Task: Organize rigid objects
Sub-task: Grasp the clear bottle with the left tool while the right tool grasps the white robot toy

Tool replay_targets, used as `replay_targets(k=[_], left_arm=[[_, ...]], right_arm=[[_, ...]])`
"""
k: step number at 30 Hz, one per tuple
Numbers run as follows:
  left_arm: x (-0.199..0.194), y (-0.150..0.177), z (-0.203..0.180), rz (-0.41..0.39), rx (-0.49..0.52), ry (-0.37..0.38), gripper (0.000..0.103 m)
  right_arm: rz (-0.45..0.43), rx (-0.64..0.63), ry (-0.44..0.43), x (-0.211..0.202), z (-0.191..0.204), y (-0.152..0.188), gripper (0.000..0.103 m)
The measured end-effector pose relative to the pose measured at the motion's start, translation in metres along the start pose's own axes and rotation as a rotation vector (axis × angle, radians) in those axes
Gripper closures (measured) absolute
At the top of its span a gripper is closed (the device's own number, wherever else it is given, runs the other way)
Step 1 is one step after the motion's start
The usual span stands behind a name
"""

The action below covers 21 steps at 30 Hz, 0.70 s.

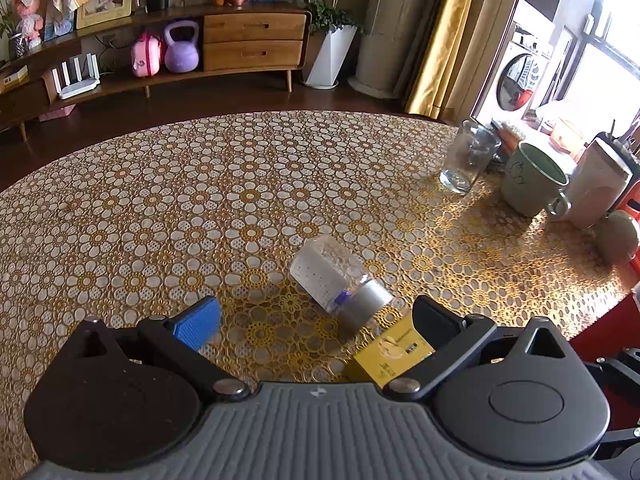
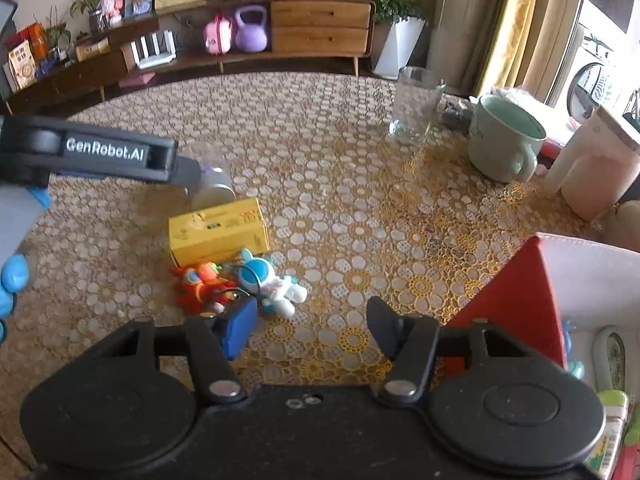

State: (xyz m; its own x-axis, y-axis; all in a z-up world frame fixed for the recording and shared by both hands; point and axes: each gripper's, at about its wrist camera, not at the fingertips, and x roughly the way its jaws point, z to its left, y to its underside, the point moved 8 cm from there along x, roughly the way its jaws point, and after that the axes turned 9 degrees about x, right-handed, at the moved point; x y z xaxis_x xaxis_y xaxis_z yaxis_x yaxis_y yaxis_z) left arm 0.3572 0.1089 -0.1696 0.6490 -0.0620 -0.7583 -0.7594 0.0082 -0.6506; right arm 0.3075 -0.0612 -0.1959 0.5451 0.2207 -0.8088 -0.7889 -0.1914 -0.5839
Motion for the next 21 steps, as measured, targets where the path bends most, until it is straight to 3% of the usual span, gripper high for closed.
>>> replay_targets(k=[10,21], left_arm=[[0.025,-0.006,0.003,0.022,-0.007,0.011,0.000],[0.047,-0.011,0.003,0.059,-0.011,0.024,0.001]], right_arm=[[0.042,-0.104,0.012,0.018,0.007,0.003,0.056],[0.041,-0.145,-0.047,0.030,0.020,-0.010,0.057]])
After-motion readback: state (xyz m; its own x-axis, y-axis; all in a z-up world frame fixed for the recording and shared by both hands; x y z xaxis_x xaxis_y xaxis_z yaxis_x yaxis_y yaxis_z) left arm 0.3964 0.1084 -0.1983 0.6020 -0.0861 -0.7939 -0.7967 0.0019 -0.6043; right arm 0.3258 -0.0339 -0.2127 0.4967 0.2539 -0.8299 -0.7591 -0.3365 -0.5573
